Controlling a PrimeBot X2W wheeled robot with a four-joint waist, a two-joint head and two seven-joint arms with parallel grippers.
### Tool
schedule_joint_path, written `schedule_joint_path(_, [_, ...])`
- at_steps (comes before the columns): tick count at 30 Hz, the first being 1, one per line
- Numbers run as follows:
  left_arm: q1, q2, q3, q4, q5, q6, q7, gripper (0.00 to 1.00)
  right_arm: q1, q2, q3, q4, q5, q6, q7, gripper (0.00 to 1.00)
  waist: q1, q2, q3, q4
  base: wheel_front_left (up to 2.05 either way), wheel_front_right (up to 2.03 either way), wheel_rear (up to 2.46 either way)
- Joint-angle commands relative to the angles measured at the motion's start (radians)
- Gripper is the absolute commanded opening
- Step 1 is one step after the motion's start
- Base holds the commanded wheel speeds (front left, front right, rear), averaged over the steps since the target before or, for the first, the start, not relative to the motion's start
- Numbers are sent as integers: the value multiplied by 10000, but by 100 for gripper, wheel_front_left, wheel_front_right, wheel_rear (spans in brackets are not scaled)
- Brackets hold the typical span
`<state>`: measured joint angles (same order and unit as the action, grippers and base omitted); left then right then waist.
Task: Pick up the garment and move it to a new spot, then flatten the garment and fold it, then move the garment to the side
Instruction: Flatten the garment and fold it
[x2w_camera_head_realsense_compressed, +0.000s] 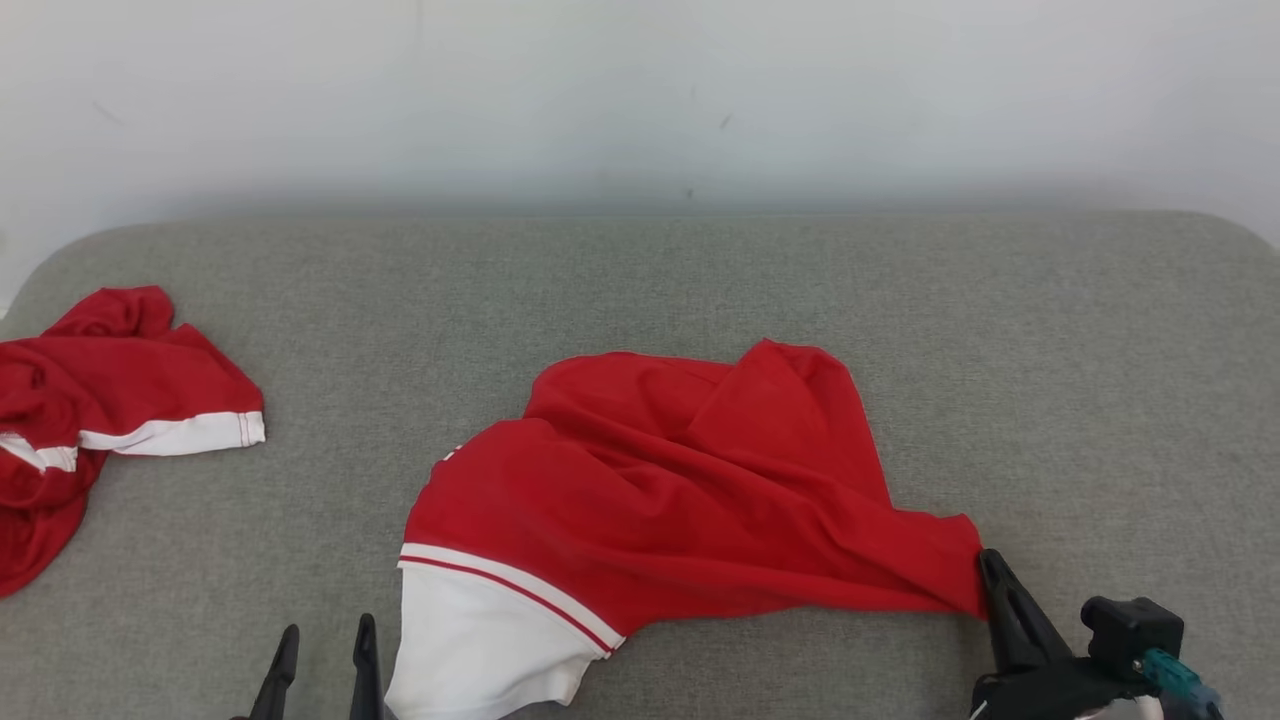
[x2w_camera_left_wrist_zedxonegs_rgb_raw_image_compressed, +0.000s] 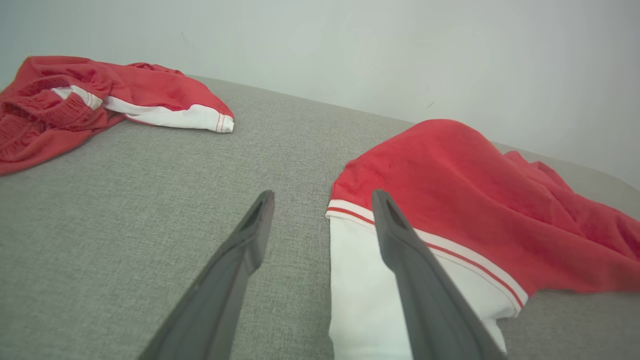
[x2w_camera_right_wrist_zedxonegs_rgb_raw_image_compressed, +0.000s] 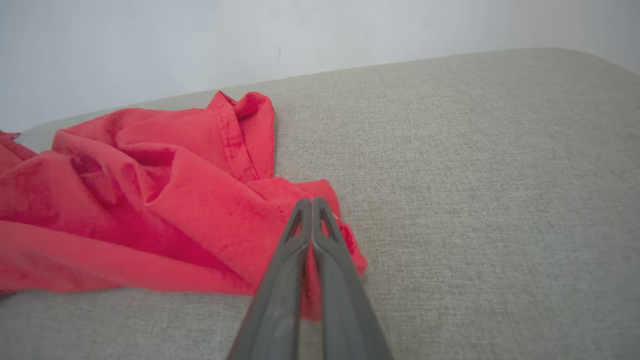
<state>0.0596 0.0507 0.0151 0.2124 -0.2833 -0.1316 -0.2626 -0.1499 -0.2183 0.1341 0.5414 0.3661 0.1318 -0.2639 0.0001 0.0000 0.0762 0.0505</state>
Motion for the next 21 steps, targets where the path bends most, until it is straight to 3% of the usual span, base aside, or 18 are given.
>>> schedule_joint_path(1, [73, -3, 35, 21, -19, 17, -27, 100, 320, -23, 44, -434, 240, -23, -11, 0, -1, 0, -34, -87, 0, 0, 0])
schedule_joint_path(12, [-27, -5, 123, 109, -156, 18, -27, 100, 2344, -648, 19, -3835, 2270, -23, -11, 0, -1, 0, 277, -601, 0, 0, 0])
schedule_joint_path(16, [-152, -7, 146, 170, -163, 18, -27, 100, 2250, -699, 11, -4125, 2568, -23, -11, 0, -1, 0, 381, -737, 0, 0, 0])
schedule_joint_path(21, [-367, -7, 22, 307, -120, 18, -27, 100, 1178, -750, 356, -3602, 2239, -23, -11, 0, -1, 0, 440, -698, 0, 0, 0])
